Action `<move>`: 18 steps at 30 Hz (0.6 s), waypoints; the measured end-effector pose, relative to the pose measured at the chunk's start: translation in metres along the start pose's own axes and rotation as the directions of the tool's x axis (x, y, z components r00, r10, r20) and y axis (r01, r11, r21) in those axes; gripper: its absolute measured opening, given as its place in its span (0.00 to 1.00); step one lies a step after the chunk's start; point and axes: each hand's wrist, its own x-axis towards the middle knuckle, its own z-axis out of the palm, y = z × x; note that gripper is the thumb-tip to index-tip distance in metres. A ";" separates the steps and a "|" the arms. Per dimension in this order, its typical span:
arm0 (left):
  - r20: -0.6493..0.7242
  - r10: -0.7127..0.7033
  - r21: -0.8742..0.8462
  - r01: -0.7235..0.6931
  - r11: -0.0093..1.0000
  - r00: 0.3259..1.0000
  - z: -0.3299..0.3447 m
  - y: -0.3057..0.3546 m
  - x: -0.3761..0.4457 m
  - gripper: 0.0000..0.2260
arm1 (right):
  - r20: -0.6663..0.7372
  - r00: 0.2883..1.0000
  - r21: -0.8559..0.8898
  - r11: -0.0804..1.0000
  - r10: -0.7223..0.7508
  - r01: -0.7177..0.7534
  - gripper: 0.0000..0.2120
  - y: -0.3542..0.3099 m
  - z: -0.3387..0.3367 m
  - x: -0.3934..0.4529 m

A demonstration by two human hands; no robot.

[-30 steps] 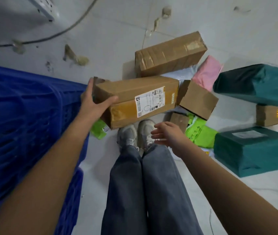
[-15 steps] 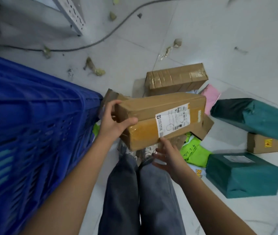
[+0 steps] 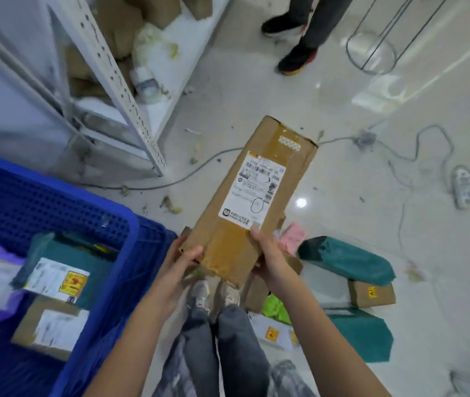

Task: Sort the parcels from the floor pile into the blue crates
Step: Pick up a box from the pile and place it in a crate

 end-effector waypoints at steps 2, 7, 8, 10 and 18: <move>0.049 0.055 0.084 -0.059 0.995 0.997 0.002 0.029 -0.028 0.31 | 0.039 0.999 -0.071 0.997 -0.034 0.037 0.51 -0.020 0.000 -0.026; 0.062 0.199 0.125 -0.205 0.971 0.978 0.003 0.086 -0.087 0.26 | 0.237 0.969 -0.254 0.959 -0.065 0.127 0.44 -0.056 0.022 -0.080; 0.043 0.218 0.135 -0.222 0.966 0.975 0.003 0.090 -0.097 0.26 | 0.270 0.960 -0.289 0.945 -0.073 0.153 0.44 -0.057 0.030 -0.088; -0.039 0.265 0.116 -0.259 0.959 0.963 -0.004 0.087 -0.112 0.30 | 0.327 0.939 -0.356 0.907 -0.104 0.224 0.43 -0.056 0.049 -0.100; -0.312 0.310 -0.159 -0.371 0.915 0.898 -0.079 0.005 -0.202 0.35 | 0.520 0.854 -0.554 0.762 0.002 0.336 0.39 -0.009 0.125 -0.151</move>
